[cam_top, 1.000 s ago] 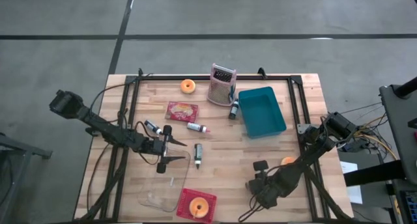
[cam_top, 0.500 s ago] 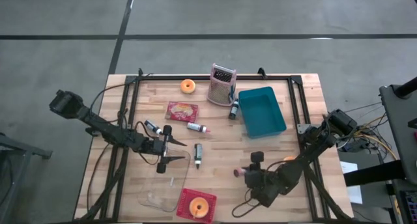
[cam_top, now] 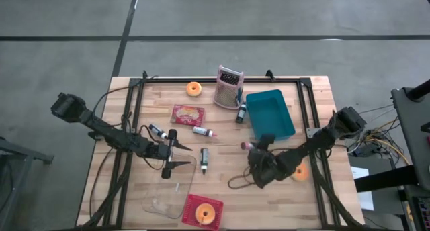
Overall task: Pick & Place Food Item
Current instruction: Put the bottom pink food coloring bottle into the blue bin
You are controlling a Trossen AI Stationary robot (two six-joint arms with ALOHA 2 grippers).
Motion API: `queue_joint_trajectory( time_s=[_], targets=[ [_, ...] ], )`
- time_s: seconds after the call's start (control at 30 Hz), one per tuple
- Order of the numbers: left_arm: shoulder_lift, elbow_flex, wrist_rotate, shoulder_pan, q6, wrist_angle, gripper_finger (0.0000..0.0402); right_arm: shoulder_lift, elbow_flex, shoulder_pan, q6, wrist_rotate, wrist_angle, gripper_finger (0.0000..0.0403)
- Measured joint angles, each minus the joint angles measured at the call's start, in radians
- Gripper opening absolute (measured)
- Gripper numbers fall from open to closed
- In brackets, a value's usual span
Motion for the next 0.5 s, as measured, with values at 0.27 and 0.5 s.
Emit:
queue_joint_trajectory(
  time_s=[0.27,0.5],
  targets=[
    [0.000,0.000,0.000,0.000,-0.001,0.000,0.0222,-0.132,-0.003,-0.104,0.005,-0.003,-0.170,0.0082],
    [0.000,0.000,0.001,0.000,-0.004,0.000,0.0222,-0.279,-0.003,-0.255,-0.023,-0.121,-0.326,0.0082]
  ],
)
